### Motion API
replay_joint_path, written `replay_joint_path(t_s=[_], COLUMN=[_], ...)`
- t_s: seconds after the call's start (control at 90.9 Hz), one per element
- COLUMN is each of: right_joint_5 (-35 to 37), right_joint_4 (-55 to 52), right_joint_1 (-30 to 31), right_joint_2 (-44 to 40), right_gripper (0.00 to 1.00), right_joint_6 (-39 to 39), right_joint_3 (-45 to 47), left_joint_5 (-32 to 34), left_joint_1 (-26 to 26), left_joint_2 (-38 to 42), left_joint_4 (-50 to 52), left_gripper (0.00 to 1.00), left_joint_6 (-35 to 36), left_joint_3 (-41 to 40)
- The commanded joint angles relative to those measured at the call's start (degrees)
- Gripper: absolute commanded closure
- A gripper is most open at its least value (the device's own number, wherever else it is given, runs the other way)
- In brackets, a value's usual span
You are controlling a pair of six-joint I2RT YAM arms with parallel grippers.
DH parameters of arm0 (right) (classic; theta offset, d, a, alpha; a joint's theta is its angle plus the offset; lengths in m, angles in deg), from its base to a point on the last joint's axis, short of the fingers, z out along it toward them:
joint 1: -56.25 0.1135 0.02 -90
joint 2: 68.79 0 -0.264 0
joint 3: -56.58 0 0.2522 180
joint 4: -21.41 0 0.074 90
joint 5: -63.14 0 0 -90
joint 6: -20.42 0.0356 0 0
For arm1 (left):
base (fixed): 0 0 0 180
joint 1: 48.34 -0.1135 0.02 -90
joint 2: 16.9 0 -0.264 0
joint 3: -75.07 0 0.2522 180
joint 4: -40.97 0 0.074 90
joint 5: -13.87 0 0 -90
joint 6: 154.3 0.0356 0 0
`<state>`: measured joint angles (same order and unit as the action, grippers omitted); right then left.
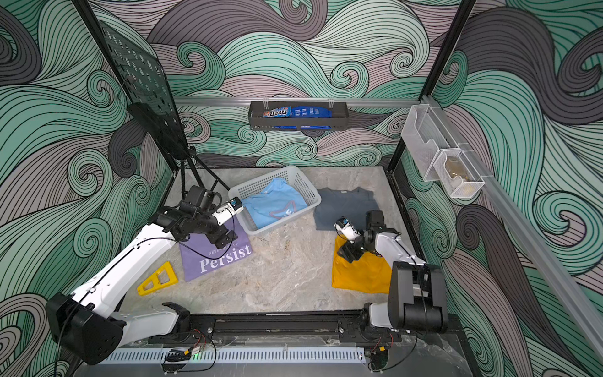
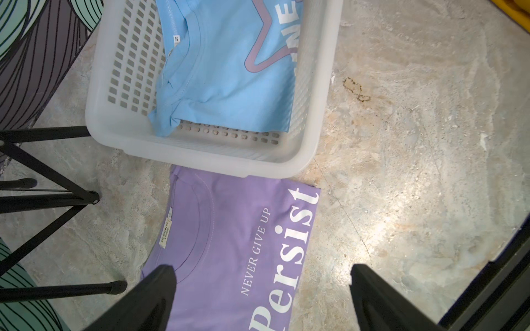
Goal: Put the folded t-shirts into the basket
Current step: Move the T-shirt to the center of the board.
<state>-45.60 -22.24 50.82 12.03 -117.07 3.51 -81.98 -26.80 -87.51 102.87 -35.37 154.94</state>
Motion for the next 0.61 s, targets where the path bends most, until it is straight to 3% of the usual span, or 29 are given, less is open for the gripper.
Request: replay_joint_path(t_s=[0.0, 0.22, 0.374, 0.594], right_joint_5=[4.55, 3.61, -3.97, -16.84], right_joint_4=[3.37, 1.35, -1.15, -2.01], right_joint_1=[1.98, 13.05, 25.24, 41.91], right_joint_2=[1.66, 4.57, 8.36, 17.52], right_gripper=[0.24, 0.32, 0.33, 0.33], right_joint_6=[-4.34, -1.84, 4.82, 14.49], right_joint_3=[0.17, 2.07, -1.71, -14.8], left_joint_5=[-0.75, 2.02, 3.54, 5.7], left_joint_1=[-0.45, -0.7, -1.34, -2.69], left_joint_2=[0.88, 1.25, 1.19, 1.14], left_joint_4=[-3.41, -3.89, -3.9, -2.81], left_gripper=[0.02, 0.02, 0.02, 0.02], left_joint_6=[-0.43, -1.66, -1.93, -1.4], left_joint_3=[-0.01, -0.18, 0.06, 0.58])
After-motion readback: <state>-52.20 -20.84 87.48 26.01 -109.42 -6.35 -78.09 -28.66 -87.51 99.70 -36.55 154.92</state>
